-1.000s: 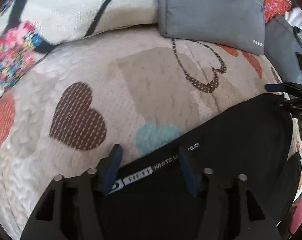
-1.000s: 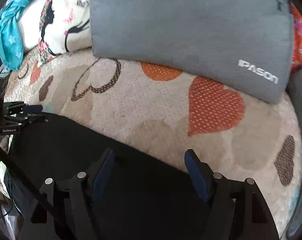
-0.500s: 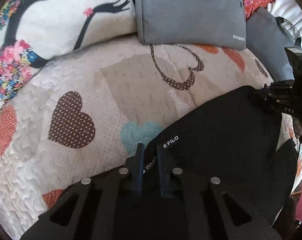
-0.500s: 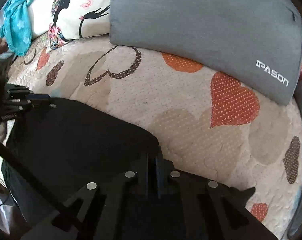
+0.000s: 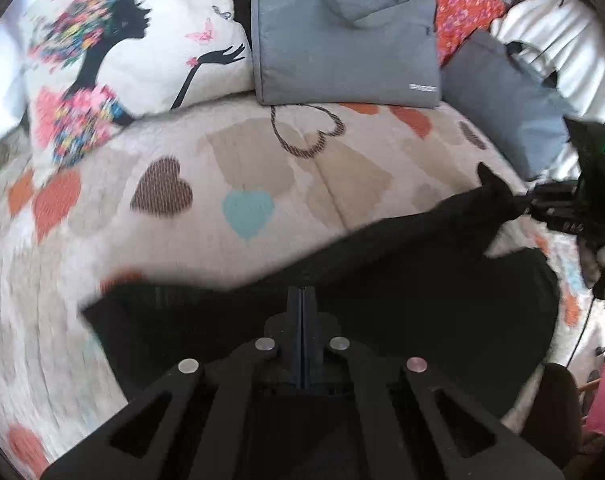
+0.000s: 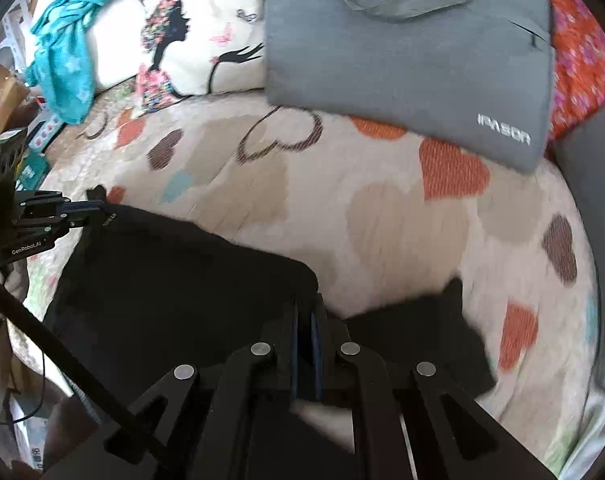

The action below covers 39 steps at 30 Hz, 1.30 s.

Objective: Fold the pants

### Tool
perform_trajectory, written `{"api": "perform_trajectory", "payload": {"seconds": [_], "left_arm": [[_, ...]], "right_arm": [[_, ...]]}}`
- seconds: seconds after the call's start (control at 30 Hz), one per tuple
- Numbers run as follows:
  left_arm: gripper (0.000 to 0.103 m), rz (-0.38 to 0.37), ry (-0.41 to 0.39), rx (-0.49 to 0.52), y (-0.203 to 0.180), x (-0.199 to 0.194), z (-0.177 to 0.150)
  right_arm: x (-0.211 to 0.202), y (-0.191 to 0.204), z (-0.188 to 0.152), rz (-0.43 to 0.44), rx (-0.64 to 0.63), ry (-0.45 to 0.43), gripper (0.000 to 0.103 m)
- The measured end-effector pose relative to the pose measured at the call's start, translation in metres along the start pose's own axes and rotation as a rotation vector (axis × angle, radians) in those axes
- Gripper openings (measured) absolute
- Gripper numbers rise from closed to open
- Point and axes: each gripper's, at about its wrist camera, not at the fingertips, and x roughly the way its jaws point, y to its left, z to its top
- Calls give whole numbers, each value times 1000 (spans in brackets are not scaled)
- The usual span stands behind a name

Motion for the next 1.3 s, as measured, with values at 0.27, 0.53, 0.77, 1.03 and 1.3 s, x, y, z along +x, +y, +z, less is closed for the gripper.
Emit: {"api": "perform_trajectory", "payload": {"seconds": [0.27, 0.53, 0.77, 1.03, 1.3], "left_arm": [[0, -28, -46, -179, -4, -48, -95], [22, -101, -72, -521, 53, -41, -94], [52, -137, -63, -617, 59, 8, -40], [5, -108, 44, -759, 79, 56, -25], [5, -106, -110, -756, 56, -30, -87]], "right_arm": [[-18, 40, -103, 65, 69, 31, 6], [-17, 45, -143, 72, 150, 39, 6], [-7, 41, -141, 94, 166, 52, 6], [-5, 35, -144, 124, 200, 35, 6], [-32, 39, -157, 136, 211, -17, 6]]}}
